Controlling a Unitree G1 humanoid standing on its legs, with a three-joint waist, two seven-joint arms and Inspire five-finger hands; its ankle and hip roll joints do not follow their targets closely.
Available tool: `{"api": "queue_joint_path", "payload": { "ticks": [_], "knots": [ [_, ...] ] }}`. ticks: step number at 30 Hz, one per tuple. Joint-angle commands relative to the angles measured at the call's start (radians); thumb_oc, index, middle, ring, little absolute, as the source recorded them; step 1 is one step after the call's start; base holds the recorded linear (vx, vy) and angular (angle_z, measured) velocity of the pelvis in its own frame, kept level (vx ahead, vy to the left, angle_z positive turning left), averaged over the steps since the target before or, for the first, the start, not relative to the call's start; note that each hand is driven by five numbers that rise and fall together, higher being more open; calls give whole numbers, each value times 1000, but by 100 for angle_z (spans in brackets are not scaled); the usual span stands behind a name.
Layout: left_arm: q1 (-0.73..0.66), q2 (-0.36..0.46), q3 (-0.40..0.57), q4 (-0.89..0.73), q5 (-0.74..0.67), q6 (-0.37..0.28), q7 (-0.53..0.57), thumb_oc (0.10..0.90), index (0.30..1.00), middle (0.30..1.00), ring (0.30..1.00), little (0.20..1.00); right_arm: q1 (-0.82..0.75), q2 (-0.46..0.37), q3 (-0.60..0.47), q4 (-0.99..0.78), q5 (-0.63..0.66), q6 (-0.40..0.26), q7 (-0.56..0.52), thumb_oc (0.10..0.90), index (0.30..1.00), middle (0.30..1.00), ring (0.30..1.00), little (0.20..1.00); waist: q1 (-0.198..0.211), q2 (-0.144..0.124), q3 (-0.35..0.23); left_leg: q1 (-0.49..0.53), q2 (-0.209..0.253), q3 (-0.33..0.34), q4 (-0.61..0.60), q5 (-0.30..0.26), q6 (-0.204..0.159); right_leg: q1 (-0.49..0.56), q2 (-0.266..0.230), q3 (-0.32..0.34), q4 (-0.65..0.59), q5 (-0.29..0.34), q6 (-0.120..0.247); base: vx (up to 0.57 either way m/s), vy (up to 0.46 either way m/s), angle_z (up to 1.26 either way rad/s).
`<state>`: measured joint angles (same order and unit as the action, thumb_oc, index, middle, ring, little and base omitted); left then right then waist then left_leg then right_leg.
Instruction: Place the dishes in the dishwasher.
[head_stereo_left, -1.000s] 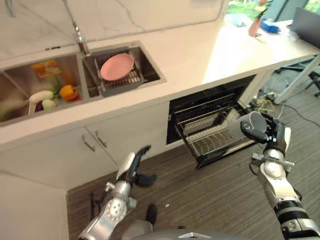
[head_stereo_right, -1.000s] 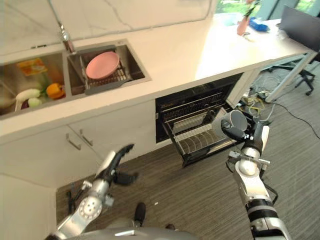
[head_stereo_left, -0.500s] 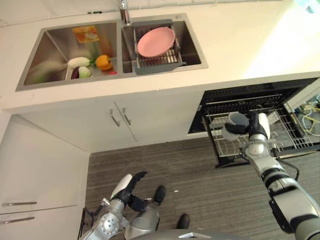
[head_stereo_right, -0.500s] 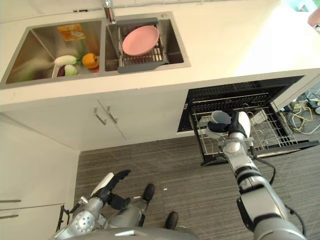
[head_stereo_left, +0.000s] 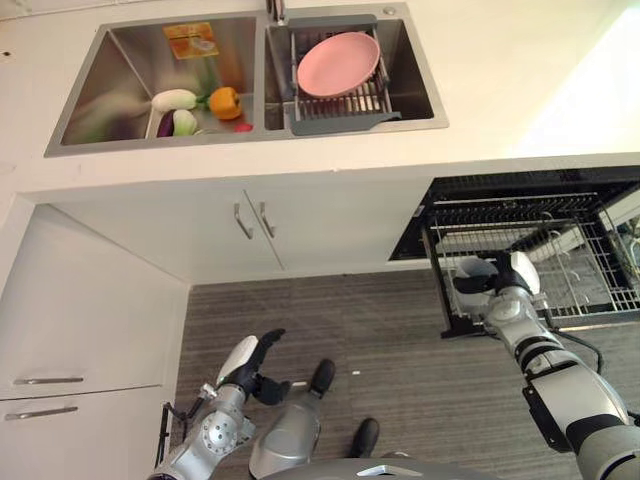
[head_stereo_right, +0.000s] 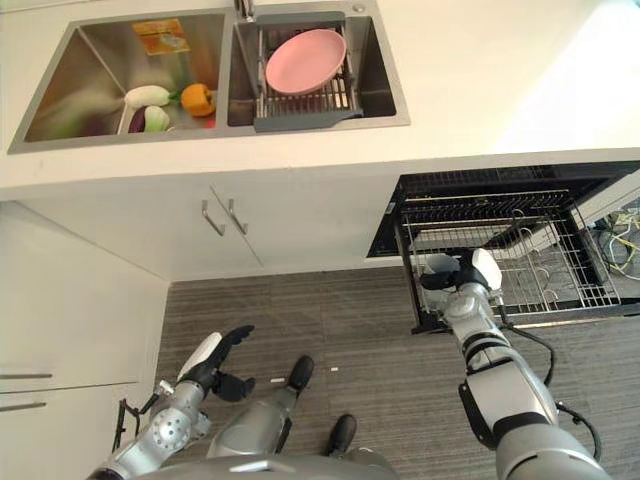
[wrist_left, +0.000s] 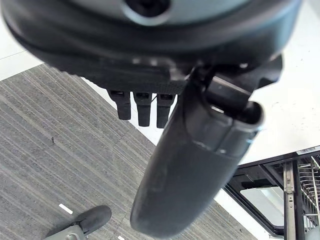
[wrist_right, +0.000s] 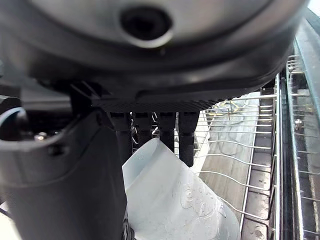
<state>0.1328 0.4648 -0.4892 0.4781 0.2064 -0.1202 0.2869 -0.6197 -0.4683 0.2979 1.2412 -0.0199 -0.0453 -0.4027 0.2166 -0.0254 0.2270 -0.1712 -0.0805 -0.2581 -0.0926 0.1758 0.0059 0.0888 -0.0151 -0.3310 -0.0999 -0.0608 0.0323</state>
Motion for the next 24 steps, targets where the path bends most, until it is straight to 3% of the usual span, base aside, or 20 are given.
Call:
{"api": "queue_joint_path", "payload": {
  "ticks": [1, 18, 24],
  "knots": [
    [-36, -5, -23, -59, 10, -55, 42, 800, 900, 900, 900, 900, -77, -104, 38, -52, -9, -41, -48, 800, 900, 900, 900, 900, 9, -9, -44, 76, 63, 43, 5, -105, -92, 7, -65, 3, 15, -2, 70, 0, 0, 0],
    [-54, -27, -10, -2, 18, -41, 39, 800, 900, 900, 900, 900, -33, -100, 39, -137, 6, -52, -25, 800, 900, 900, 900, 900, -29, -26, -57, 113, 77, 70, 5, -118, -90, 28, -60, 33, 15, -4, 66, -6, 1, -3],
    [-55, -39, 8, 36, 23, -29, 41, 800, 900, 900, 900, 900, 50, -91, -2, -333, 42, -69, -21, 800, 900, 900, 900, 900, -56, -32, -67, 133, 87, 89, 5, -123, -89, 35, -56, 53, 17, -3, 62, -18, 5, -9]
  ]
}}
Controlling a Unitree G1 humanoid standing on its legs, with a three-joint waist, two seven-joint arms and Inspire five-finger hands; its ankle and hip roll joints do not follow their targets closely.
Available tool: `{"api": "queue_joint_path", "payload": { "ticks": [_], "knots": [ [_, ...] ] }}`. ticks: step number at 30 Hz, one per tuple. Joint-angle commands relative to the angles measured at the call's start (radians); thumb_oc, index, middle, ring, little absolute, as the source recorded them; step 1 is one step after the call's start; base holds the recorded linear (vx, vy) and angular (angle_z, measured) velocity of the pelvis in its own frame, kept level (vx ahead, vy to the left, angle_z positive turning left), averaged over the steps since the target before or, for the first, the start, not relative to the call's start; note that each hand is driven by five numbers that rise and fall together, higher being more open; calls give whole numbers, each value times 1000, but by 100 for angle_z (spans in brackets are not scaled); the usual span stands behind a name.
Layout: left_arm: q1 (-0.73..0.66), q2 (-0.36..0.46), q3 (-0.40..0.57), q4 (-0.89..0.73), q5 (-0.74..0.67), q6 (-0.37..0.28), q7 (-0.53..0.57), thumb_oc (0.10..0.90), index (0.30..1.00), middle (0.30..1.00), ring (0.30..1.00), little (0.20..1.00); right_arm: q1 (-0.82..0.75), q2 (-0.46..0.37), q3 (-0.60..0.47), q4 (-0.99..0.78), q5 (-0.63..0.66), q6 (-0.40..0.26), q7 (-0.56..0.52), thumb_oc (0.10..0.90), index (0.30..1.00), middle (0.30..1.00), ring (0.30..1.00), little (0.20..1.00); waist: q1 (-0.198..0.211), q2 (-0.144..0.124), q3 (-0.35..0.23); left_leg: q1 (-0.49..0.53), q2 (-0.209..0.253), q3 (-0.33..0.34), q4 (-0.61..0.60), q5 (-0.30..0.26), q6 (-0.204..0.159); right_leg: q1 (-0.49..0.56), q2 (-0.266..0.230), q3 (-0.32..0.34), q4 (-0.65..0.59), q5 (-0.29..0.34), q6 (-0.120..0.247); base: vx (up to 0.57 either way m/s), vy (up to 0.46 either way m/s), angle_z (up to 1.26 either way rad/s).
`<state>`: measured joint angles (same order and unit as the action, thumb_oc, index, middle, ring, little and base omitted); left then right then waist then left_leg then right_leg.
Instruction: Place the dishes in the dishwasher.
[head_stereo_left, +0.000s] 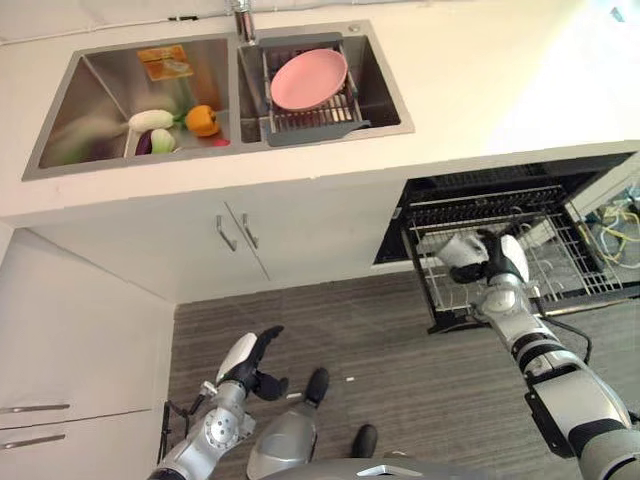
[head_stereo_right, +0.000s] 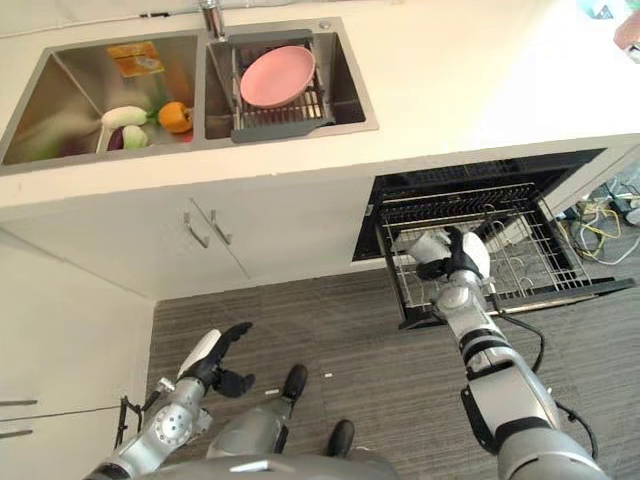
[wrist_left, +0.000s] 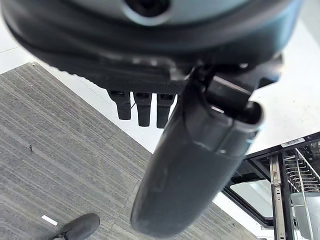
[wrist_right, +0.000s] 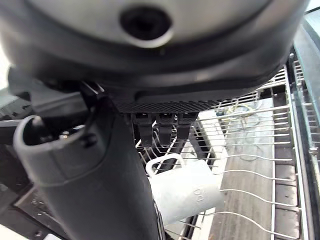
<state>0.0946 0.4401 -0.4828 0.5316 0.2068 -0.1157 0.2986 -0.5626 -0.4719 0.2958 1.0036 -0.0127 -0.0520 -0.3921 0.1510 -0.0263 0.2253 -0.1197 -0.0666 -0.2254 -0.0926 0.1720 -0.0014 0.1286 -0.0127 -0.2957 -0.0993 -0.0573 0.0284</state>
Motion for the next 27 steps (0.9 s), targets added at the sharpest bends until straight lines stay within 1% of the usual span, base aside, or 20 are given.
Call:
{"api": "queue_joint_path", "payload": {
  "ticks": [1, 5, 7, 8, 9, 10, 11, 12, 13, 14, 15, 16, 17, 18, 19, 21, 22, 26, 27],
  "knots": [
    [-17, -22, 2, 0, 24, -30, 26, 800, 900, 900, 900, 900, 7, -85, -9, -119, 37, -62, -30, 800, 900, 900, 900, 900, 2, -32, -69, 87, 74, 60, 5, -121, -82, -3, -57, 23, 17, -6, 65, -21, 7, -11],
    [-15, -28, 2, 17, 24, -25, 21, 800, 900, 900, 900, 900, 14, -83, -12, -128, 53, -61, -15, 800, 900, 900, 900, 900, -2, -33, -72, 93, 77, 67, 5, -122, -82, 0, -57, 29, 18, -6, 65, -19, 2, -10],
    [-16, -41, 9, 37, 17, -18, 17, 800, 900, 900, 900, 900, 32, -91, -30, -247, 77, -67, -12, 800, 900, 900, 900, 900, -17, -28, -77, 105, 79, 79, 5, -123, -81, 5, -55, 44, 20, -5, 62, -39, 14, -13],
    [-15, -41, 7, 38, 17, -18, 17, 800, 900, 900, 900, 900, 37, -92, -32, -252, 77, -65, -12, 800, 900, 900, 900, 900, -16, -28, -78, 106, 80, 80, 5, -123, -81, 5, -54, 45, 20, -5, 62, -25, 10, -14],
    [-17, -48, 16, 56, 17, -16, 20, 800, 900, 900, 900, 900, 52, -90, -52, -313, 90, -78, -16, 800, 900, 900, 900, 900, -22, -26, -78, 107, 80, 82, 5, -123, -81, 6, -53, 47, 20, -5, 61, -10, 0, -10],
    [-17, -48, 16, 56, 17, -16, 20, 800, 900, 900, 900, 900, 52, -90, -52, -313, 90, -78, -16, 800, 900, 900, 900, 900, -22, -26, -78, 107, 80, 82, 5, -123, -81, 6, -53, 47, 20, -5, 61, -37, 28, -14],
    [-30, -98, 64, 152, -4, -1, 38, 800, 900, 900, 900, 900, 207, -54, -175, -624, 180, -163, -20, 800, 900, 900, 900, 900, -48, -13, -80, 114, 81, 87, 5, -122, -79, 9, -54, 52, 23, -4, 61, -25, 26, -9],
    [-31, -98, 58, 157, -4, -4, 40, 800, 900, 900, 900, 900, 221, -55, -183, -637, 182, -158, -17, 800, 900, 900, 900, 900, -45, -14, -81, 115, 81, 86, 5, -122, -79, 11, -54, 51, 23, -5, 61, -25, 38, -8],
    [-36, -125, 75, 217, -16, 4, 51, 800, 900, 900, 900, 900, 293, 7, -271, -752, 310, -235, -7, 800, 900, 900, 900, 900, -52, -7, -82, 120, 82, 87, 5, -122, -78, 14, -55, 49, 26, -8, 61, 3, 20, -7],
    [-37, -163, 82, 320, -15, 33, 43, 800, 900, 900, 900, 900, 349, 85, -351, -859, 425, -311, 11, 800, 900, 900, 900, 900, -61, 1, -87, 122, 81, 85, 5, -123, -77, 18, -56, 43, 27, -15, 60, -6, 26, -13],
    [-41, -189, 110, 365, -33, 42, 24, 800, 900, 900, 900, 900, 393, 119, -360, -923, 448, -349, 43, 800, 900, 900, 900, 900, -66, 5, -91, 120, 80, 83, 5, -121, -79, 16, -56, 38, 30, -16, 60, -7, 14, -6],
    [-42, -207, 146, 419, -59, 52, 19, 800, 900, 900, 900, 900, 436, 138, -370, -984, 463, -364, 39, 800, 900, 900, 900, 900, -73, 6, -95, 119, 78, 79, 5, -119, -81, 17, -56, 34, 31, -18, 58, 1, -4, 7],
    [-42, -239, 205, 511, -124, 70, 21, 800, 900, 900, 900, 900, 482, 156, -398, -1050, 469, -382, 45, 800, 900, 900, 900, 900, -78, 7, -96, 126, 76, 78, 5, -123, -84, 24, -56, 31, 33, -26, 54, -9, 5, 12],
    [-55, -265, 240, 577, -166, 63, 20, 800, 900, 900, 900, 900, 516, 161, -405, -1080, 473, -389, 69, 800, 900, 900, 900, 900, -87, 9, -100, 120, 73, 72, 5, -115, -85, 21, -56, 25, 34, -22, 53, -16, 2, 5],
    [-61, -279, 280, 649, -195, 81, 12, 800, 900, 900, 900, 900, 542, 172, -409, -1114, 496, -390, 87, 800, 900, 900, 900, 900, -89, 10, -103, 120, 74, 71, 5, -113, -88, 22, -55, 23, 36, -23, 50, -33, 8, -1],
    [-70, -292, 319, 705, -220, 75, -7, 800, 900, 900, 900, 900, 579, 151, -418, -1167, 467, -380, 106, 800, 900, 900, 900, 900, -100, 12, -109, 118, 74, 65, 5, -110, -93, 22, -53, 22, 38, -28, 45, -16, -18, 8],
    [-64, -299, 354, 738, -263, 68, -32, 800, 900, 900, 900, 900, 586, 135, -424, -1211, 460, -383, 134, 800, 900, 900, 900, 900, -101, 11, -109, 113, 74, 55, 5, -101, -98, 19, -47, 28, 42, -29, 36, -12, -22, 12],
    [-61, -293, 364, 747, -266, 63, -36, 800, 900, 900, 900, 900, 579, 124, -426, -1237, 436, -376, 137, 800, 900, 900, 900, 900, -98, 11, -111, 108, 73, 44, 5, -99, -100, 20, -45, 19, 44, -33, 33, -7, -32, 21],
    [-56, -286, 377, 738, -274, 59, -32, 800, 900, 900, 900, 900, 558, 111, -414, -1253, 403, -379, 126, 800, 900, 900, 900, 900, -87, 10, -104, 101, 73, 40, 13, -92, -103, 21, -42, 14, 45, -37, 29, -6, -36, 22]
  ]
}}
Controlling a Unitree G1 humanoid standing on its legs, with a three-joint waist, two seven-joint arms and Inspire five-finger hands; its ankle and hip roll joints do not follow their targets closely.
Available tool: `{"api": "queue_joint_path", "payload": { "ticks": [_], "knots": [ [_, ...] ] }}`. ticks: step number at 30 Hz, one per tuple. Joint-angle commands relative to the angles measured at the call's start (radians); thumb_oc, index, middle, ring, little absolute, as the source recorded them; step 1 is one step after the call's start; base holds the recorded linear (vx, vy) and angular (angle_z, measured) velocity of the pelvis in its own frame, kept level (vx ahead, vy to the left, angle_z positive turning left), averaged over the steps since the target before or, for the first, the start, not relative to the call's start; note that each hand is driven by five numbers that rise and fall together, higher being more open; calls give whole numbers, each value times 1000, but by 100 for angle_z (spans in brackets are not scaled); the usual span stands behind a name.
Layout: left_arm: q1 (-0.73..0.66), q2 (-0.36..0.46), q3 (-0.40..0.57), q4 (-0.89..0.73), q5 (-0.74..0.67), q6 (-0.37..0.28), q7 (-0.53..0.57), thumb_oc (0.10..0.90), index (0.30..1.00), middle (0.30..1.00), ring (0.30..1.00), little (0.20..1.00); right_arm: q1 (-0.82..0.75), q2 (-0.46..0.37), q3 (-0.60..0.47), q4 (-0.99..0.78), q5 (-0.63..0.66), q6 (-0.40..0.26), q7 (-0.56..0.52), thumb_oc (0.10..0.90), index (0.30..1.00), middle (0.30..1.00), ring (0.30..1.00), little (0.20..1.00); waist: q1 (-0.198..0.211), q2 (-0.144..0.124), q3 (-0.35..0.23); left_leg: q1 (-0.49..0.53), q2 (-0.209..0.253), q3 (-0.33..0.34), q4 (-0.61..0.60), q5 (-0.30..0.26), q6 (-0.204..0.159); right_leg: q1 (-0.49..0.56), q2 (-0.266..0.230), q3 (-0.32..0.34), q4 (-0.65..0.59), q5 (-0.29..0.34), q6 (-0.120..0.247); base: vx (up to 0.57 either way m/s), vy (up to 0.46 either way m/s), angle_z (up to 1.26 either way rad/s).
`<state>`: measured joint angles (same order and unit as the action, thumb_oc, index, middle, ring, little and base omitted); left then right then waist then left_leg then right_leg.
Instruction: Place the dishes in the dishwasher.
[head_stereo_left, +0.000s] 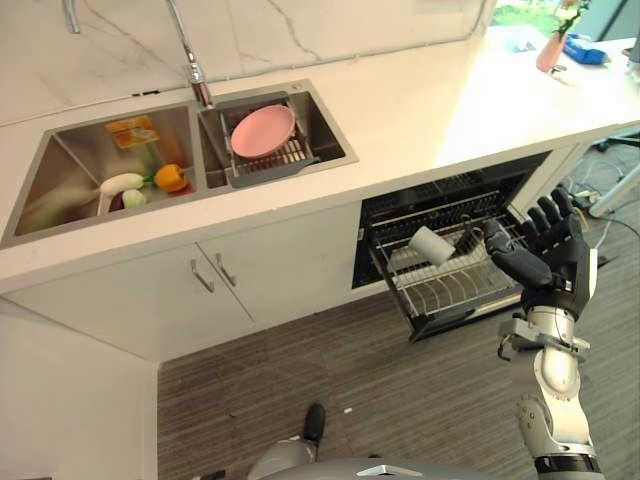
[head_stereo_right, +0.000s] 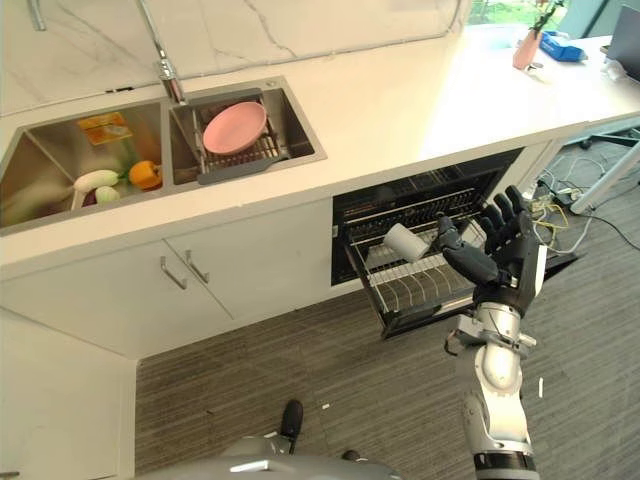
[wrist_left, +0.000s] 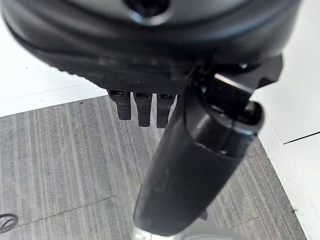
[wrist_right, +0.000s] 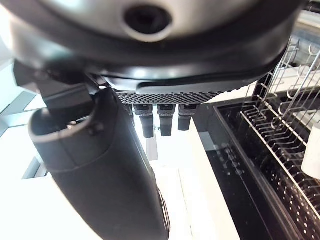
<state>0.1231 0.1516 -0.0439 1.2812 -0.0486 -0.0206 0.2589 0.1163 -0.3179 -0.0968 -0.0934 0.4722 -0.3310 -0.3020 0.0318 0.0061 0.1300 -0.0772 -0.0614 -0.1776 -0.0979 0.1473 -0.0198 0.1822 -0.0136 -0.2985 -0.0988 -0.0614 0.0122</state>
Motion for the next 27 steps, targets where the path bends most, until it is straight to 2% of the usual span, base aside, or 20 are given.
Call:
{"api": "queue_joint_path", "payload": {
  "ticks": [1, 3, 4, 5, 6, 7, 8, 9, 13, 16, 17, 18, 19, 20, 21, 22, 23, 24, 25, 27],
  "knots": [
    [-84, 2, -62, -11, -19, -36, 8, 800, 900, 900, 900, 900, -121, -43, -21, -156, -81, -100, 36, 800, 900, 900, 900, 900, 32, -23, -9, 59, 67, -8, 18, -67, -84, -33, -41, 17, 44, -33, 45, -72, -64, 18],
    [-88, 5, -41, -16, -42, -42, 20, 800, 900, 900, 900, 900, -172, -67, 1, -147, -101, -92, 21, 800, 900, 900, 900, 900, 50, -33, 45, -39, 36, 22, 202, -87, -111, -39, -62, 23, 52, -32, 38, -108, -30, 29],
    [-100, -5, -43, -20, -44, -38, 28, 800, 900, 900, 900, 900, -192, -65, -5, -158, -99, -93, 9, 800, 900, 900, 900, 900, 42, -24, 58, -103, 58, 140, 210, -58, -112, -14, -64, 5, 19, -31, 45, -34, 10, 37],
    [-101, -5, -42, -20, -44, -38, 29, 800, 900, 900, 900, 900, -193, -65, -5, -159, -99, -92, 9, 800, 900, 900, 900, 900, 45, -25, 57, -104, 58, 143, 209, -58, -112, -16, -64, 7, 18, -30, 45, 30, 37, 63],
    [-105, -9, -45, -24, -40, -37, 30, 800, 900, 900, 900, 900, -202, -63, -3, -161, -104, -91, 5, 800, 900, 900, 900, 900, 42, -18, 58, -131, 81, 205, 187, -33, -98, -6, -66, -6, 13, -31, 50, 48, 35, 60],
    [-109, -12, -44, -22, -30, -33, 33, 800, 900, 900, 900, 900, -217, -67, 4, -165, -121, -88, -1, 800, 900, 900, 900, 900, 34, -14, 57, -156, 113, 306, 156, -12, -87, 1, -69, -19, 12, -30, 56, 103, 57, 75],
    [-109, -12, -36, -19, -21, -29, 35, 800, 900, 900, 900, 900, -229, -71, 11, -165, -134, -80, -5, 800, 900, 900, 900, 900, 39, -13, 48, -157, 122, 359, 135, -5, -79, 0, -72, -19, 12, -28, 63, 230, 105, 46],
    [-87, -13, -19, 5, -11, -26, 37, 800, 900, 900, 900, 900, -233, -76, 27, -160, -166, -60, 13, 800, 900, 900, 900, 900, 52, -8, 21, -120, 113, 354, 99, -17, -57, 9, -72, -18, 14, -34, 77, 294, 143, 31],
    [-68, -14, 4, 32, 1, -18, 37, 800, 900, 900, 900, 900, -232, -77, 30, -159, -204, -44, 13, 800, 900, 900, 900, 900, 57, -13, -15, -58, 82, 355, 39, -24, -30, 26, -104, -15, 45, -52, 93, 225, 133, -25],
    [-82, -11, 20, 25, -12, -20, 39, 800, 900, 900, 900, 900, -213, -44, 30, -166, -211, -44, 13, 800, 900, 900, 900, 900, 58, -22, -36, 8, 52, 363, 19, -70, 3, 3, -163, -21, 183, -71, 113, 190, 173, -12],
    [-82, -11, 20, 25, -12, -20, 39, 800, 900, 900, 900, 900, -213, -44, 30, -166, -211, -44, 13, 800, 900, 900, 900, 900, 58, -22, -36, 8, 52, 363, 19, -70, 3, 3, -163, -21, 183, -71, 113, 113, 118, 15],
    [-88, -7, 19, 16, -13, -23, 39, 800, 900, 900, 900, 900, -211, -36, 26, -175, -217, -41, 15, 800, 900, 900, 900, 900, 50, -22, -29, 23, 43, 353, 17, -79, 12, -21, -179, -15, 249, -64, 116, 173, 201, 19],
    [-103, -1, 3, 0, -15, -25, 40, 800, 900, 900, 900, 900, -209, -29, 30, -177, -230, -42, 13, 800, 900, 900, 900, 900, 29, -19, -18, 65, 21, 324, 11, -104, 37, -84, -204, 13, 445, -17, 129, 217, 243, 28],
    [-113, 3, -3, -5, -17, -24, 40, 800, 900, 900, 900, 900, -203, -28, 25, -183, -241, -37, 11, 800, 900, 900, 900, 900, 12, -15, -8, 82, 14, 301, 11, -113, 45, -125, -198, 46, 530, 12, 131, 225, 216, 35],
    [-124, 6, -13, -9, -16, -24, 40, 800, 900, 900, 900, 900, -202, -25, 17, -187, -255, -34, 8, 800, 900, 900, 900, 900, -9, -10, 0, 95, 15, 279, 11, -121, 50, -167, -168, 102, 594, 24, 131, 154, 88, 90],
    [-131, 9, -22, -13, -13, -25, 40, 800, 900, 900, 900, 900, -197, -21, 13, -193, -257, -33, 11, 800, 900, 900, 900, 900, -27, -1, 6, 109, 20, 253, 11, -129, 49, -212, -128, 150, 621, 4, 124, 189, 36, 129],
    [-143, 13, -38, -16, -1, -29, 40, 800, 900, 900, 900, 900, -196, -20, 8, -202, -253, -37, 18, 800, 900, 900, 900, 900, -55, 3, 12, 119, 20, 221, 11, -136, 45, -255, -69, 218, 601, -24, 113, 174, -2, 125],
    [-148, 13, -41, -18, 0, -30, 40, 800, 900, 900, 900, 900, -193, -16, 2, -210, -249, -39, 19, 800, 900, 900, 900, 900, -61, 8, 13, 121, 25, 210, 11, -133, 43, -275, -52, 229, 572, -20, 108, 209, -90, 89],
    [-163, 20, -49, -21, 6, -32, 38, 800, 900, 900, 900, 900, -190, -11, -18, -212, -230, -49, 22, 800, 900, 900, 900, 900, -77, 10, 24, 128, 27, 183, 11, -136, 36, -317, -34, 242, 477, -31, 91, 140, -82, 66],
    [-167, 20, -54, -20, 6, -32, 37, 800, 900, 900, 900, 900, -189, -7, -25, -207, -225, -52, 19, 800, 900, 900, 900, 900, -83, 6, 25, 135, 26, 171, 11, -142, 32, -307, -36, 235, 420, -21, 89, 133, -92, 61]
  ]
}}
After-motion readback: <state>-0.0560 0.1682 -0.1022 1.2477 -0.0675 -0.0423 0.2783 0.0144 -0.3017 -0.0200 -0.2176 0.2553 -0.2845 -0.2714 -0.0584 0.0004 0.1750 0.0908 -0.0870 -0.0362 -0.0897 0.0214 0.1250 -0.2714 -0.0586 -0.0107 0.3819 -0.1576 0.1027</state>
